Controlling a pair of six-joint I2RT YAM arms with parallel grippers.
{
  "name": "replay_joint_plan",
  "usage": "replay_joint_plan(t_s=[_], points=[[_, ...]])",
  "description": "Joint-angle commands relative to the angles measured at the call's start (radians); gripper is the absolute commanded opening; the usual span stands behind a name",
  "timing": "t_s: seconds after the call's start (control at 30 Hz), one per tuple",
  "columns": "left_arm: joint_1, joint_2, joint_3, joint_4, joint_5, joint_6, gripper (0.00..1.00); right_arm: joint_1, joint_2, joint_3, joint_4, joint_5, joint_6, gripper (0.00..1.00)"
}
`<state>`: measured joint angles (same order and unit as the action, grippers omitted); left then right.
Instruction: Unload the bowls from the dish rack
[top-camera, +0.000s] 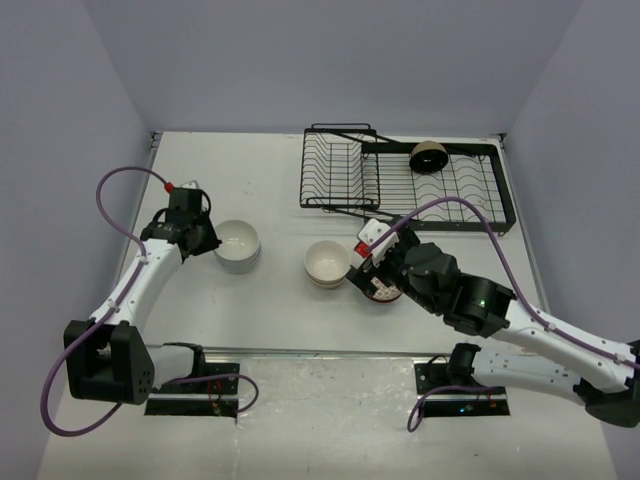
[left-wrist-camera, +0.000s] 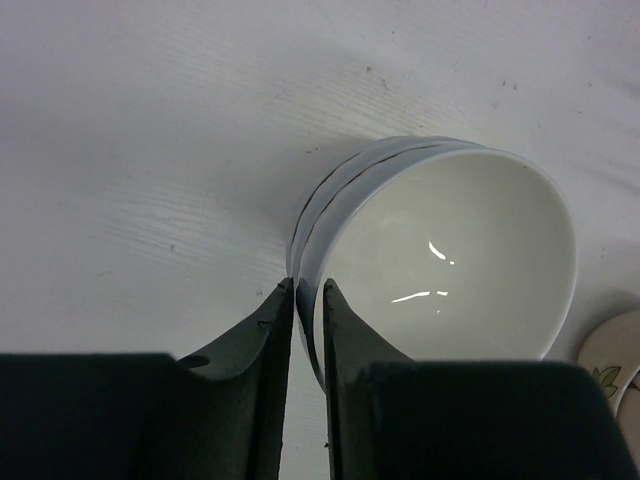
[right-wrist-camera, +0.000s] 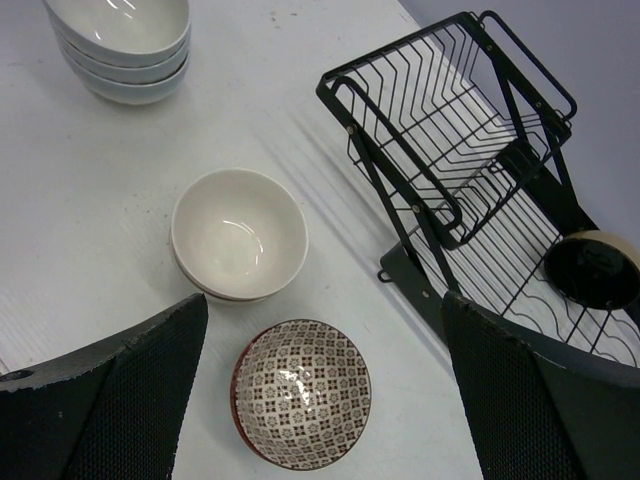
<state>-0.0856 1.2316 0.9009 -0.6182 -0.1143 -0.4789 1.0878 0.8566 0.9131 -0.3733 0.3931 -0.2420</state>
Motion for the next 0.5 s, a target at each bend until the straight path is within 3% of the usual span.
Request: replay_joint_plan(t_s=[0.0, 0.13, 0.33, 0.43, 0.47], points=[[0.004, -0.032, 0.013, 0.025, 0.001, 0.006, 0.19, 0.0, 0.002, 0.001, 0.03, -0.016, 0.012, 0.99], [0.004, -0.043, 0.016, 0.012, 0.011, 0.008, 0.23, -0.003, 0.009, 0.003, 0.03, -0.017, 0.017, 0.99], [0.004, -0.087, 0.024, 0.002, 0.025, 0.01, 0.22, -0.034, 0.013, 0.007, 0.037, -0.034, 0.035, 0.99], [0.004, -0.115, 0.036, -0.011, 0.048, 0.011, 0.28, -0.106, 0.012, -0.005, 0.099, -0.06, 0.093, 0.99], [0.004, -0.136, 0.047, -0.021, 0.056, 0.011, 0.35, -0.176, 0.018, -0.003, 0.125, -0.118, 0.122, 0.99]])
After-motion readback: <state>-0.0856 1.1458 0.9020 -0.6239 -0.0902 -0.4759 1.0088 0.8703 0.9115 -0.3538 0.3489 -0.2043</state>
